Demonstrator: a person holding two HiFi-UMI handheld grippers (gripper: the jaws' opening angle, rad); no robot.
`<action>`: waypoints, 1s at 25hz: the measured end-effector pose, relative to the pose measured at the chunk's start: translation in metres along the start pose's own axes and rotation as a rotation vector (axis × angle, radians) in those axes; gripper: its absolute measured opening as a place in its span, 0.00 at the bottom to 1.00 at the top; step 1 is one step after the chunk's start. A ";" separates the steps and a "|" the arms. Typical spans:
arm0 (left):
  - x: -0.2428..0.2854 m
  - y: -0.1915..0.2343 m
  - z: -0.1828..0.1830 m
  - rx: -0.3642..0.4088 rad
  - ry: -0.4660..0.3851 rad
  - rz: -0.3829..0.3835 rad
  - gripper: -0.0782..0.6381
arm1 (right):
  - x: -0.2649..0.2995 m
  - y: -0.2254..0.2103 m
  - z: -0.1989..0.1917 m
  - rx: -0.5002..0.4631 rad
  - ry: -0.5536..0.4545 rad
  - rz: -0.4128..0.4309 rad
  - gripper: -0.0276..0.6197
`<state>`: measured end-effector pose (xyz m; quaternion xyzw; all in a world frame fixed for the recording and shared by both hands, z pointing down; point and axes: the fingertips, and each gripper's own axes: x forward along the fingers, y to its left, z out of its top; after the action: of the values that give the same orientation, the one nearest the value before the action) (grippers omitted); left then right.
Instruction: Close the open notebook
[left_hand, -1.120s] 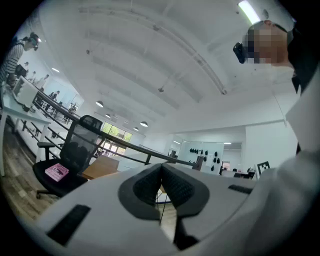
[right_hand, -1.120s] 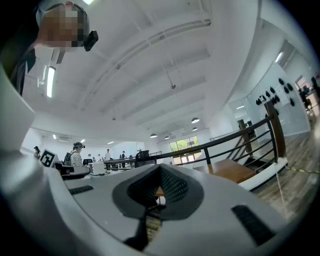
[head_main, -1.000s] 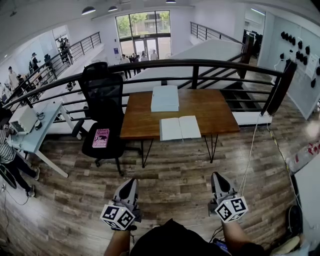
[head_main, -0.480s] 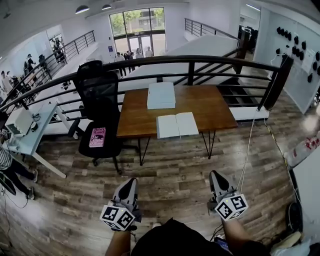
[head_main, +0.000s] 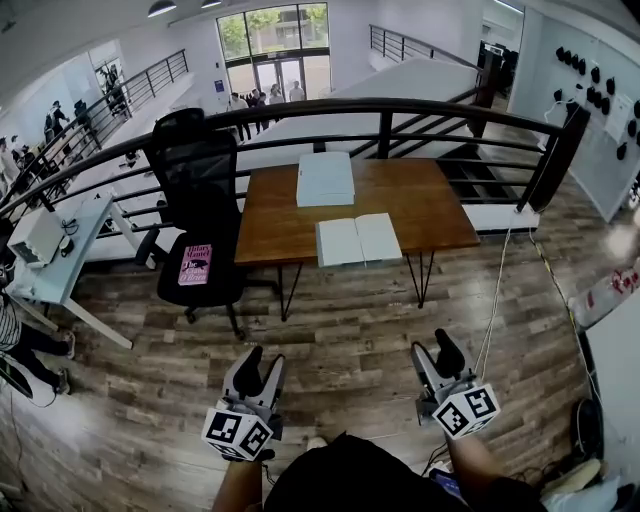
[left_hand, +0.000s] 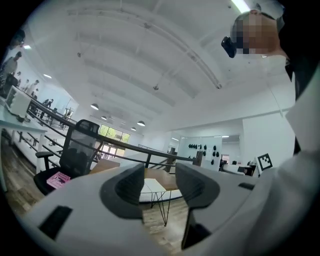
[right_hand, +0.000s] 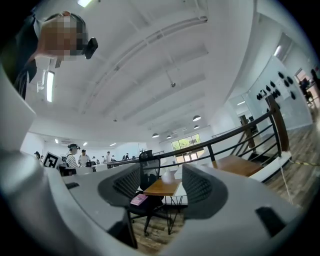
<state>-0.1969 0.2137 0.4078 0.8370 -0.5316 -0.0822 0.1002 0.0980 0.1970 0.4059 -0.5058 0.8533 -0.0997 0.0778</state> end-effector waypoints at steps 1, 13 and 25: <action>-0.001 0.001 0.000 -0.004 0.001 -0.004 0.39 | 0.001 0.002 -0.001 0.013 -0.001 -0.001 0.43; -0.014 0.028 -0.009 -0.022 0.046 -0.084 0.65 | 0.023 0.035 -0.015 -0.017 0.022 -0.056 0.62; 0.006 0.074 -0.011 -0.062 0.049 -0.039 0.65 | 0.048 0.022 -0.022 -0.022 0.031 -0.084 0.56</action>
<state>-0.2561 0.1784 0.4374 0.8456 -0.5095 -0.0800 0.1376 0.0515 0.1671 0.4205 -0.5403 0.8336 -0.1014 0.0547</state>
